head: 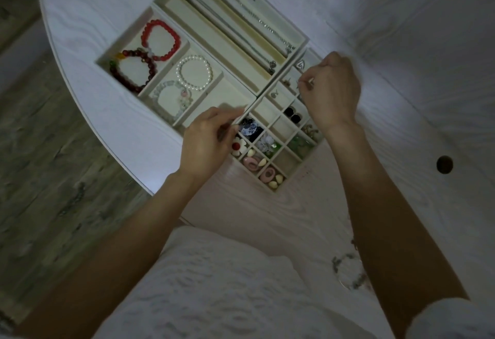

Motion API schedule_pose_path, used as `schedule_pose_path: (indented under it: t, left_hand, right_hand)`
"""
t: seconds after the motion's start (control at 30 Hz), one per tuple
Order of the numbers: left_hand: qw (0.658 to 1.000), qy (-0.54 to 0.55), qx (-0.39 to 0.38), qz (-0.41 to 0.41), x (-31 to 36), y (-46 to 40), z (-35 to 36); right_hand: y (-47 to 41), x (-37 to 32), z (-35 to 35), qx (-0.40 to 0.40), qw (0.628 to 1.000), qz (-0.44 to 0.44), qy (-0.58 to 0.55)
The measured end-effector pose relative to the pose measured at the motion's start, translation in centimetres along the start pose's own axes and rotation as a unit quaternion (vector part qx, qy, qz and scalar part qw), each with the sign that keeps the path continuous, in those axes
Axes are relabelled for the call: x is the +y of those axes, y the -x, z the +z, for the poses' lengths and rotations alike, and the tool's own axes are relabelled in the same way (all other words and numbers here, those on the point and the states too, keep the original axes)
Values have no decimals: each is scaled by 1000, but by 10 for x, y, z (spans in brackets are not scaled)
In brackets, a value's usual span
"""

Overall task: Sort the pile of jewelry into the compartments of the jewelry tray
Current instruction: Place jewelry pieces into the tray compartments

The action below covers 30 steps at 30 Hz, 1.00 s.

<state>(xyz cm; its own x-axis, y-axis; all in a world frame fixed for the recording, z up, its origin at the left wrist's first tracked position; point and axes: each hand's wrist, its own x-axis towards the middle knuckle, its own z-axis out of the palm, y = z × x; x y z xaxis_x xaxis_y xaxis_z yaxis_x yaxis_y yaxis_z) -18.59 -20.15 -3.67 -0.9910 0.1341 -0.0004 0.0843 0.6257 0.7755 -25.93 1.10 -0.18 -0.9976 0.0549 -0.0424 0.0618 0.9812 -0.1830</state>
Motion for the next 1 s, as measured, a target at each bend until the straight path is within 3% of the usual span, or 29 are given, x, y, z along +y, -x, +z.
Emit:
schedule_pose_path:
  t: [0.27, 0.7, 1.0]
  left_hand:
    - [1000, -18, 11, 7, -1, 1, 2]
    - [1000, -13, 16, 5, -4, 1, 5]
    - [1000, -7, 19, 2, -4, 2, 6]
  right_hand:
    - [-16, -13, 1, -92, 994, 44, 41]
    - [-5, -9, 2, -61, 991, 87, -85]
    - [-6, -12, 8, -61, 992, 107, -23]
